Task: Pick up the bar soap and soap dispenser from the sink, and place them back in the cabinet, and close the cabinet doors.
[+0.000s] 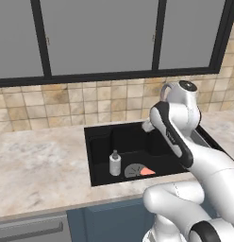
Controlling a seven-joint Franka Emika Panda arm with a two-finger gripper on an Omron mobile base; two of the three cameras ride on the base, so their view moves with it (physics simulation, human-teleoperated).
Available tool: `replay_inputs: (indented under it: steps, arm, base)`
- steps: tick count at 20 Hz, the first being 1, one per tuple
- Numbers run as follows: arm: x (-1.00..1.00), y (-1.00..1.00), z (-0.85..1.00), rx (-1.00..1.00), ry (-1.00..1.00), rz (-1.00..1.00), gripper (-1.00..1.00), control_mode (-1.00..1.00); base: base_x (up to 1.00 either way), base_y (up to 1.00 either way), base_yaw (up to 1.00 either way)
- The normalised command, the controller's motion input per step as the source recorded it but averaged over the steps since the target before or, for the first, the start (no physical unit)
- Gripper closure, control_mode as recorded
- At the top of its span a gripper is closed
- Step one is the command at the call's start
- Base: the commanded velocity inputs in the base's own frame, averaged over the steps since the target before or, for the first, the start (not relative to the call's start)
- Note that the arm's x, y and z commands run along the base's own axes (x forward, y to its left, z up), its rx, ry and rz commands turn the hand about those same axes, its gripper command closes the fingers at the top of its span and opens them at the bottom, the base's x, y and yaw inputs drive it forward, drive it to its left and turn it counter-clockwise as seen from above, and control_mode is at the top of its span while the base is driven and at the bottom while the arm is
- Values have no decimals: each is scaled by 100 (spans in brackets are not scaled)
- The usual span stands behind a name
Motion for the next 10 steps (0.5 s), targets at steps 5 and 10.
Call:
replay_inputs:
  steps: [5,10]
  arm:
    - [14,0,-29,0,-2,22,-100,-100]
    - [14,0,-33,0,-2,22,-100,-100]
  base:
    - [0,0,0]
    - [0,0,0]
